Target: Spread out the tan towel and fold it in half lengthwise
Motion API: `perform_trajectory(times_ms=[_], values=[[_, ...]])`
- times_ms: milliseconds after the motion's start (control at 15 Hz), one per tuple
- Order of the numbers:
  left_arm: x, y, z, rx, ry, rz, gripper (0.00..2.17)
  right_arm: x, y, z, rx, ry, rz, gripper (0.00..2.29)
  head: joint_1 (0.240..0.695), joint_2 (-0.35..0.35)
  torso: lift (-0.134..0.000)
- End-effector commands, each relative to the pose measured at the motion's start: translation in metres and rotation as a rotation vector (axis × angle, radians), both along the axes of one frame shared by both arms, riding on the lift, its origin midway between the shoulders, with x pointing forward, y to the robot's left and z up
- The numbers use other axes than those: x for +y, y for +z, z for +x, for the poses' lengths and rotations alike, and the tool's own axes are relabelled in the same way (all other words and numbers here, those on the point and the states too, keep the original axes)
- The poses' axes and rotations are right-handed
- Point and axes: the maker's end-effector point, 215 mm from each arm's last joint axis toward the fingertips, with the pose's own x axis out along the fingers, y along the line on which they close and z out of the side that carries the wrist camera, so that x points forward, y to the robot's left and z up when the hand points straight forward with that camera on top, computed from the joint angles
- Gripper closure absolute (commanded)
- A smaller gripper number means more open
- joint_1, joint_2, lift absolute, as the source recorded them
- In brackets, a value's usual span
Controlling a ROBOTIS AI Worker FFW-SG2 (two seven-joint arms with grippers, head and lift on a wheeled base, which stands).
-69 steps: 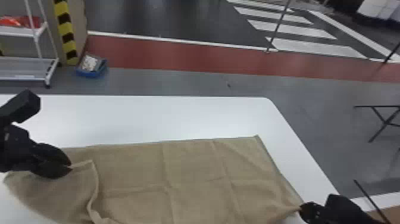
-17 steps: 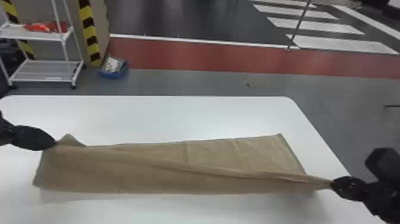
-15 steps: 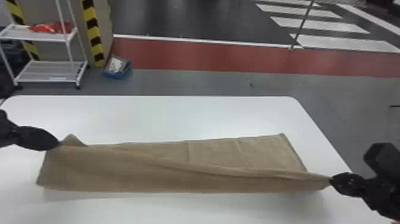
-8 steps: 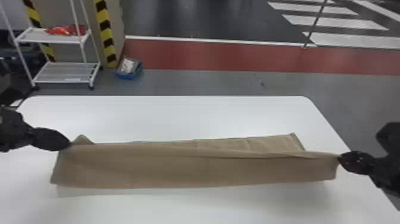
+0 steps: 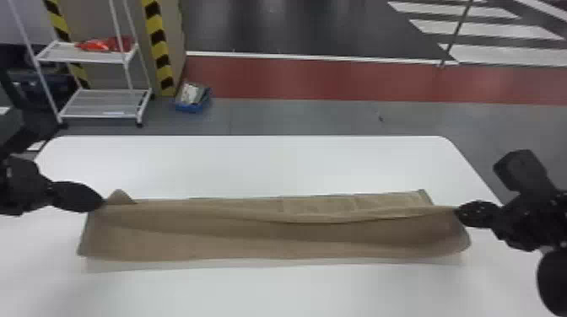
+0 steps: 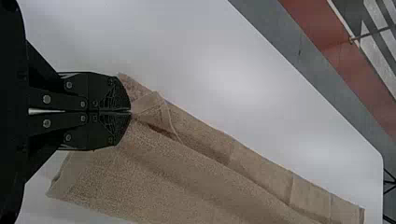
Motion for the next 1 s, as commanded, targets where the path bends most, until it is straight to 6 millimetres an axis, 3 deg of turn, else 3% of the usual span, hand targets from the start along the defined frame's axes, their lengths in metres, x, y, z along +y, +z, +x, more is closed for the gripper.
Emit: perform_trajectory(times_ms=[0, 400, 933], values=[[0.013, -0.006, -0.005, -0.002, 0.042, -0.013, 1.35, 0.011, -0.008, 0.018, 0.034, 0.022, 0.011, 1.41, 0.695, -0.071, -0.128], [0.045, 0.002, 0.000, -0.056, 0.171, -0.109, 1.35, 0.021, -0.002, 0.052, 0.081, 0.078, 0.037, 1.41, 0.695, -0.009, -0.128], [0.046, -0.016, -0.002, -0.073, 0.193, -0.111, 1.35, 0.043, -0.005, 0.081, 0.114, 0.145, -0.018, 1.38, 0.695, 0.024, -0.128]])
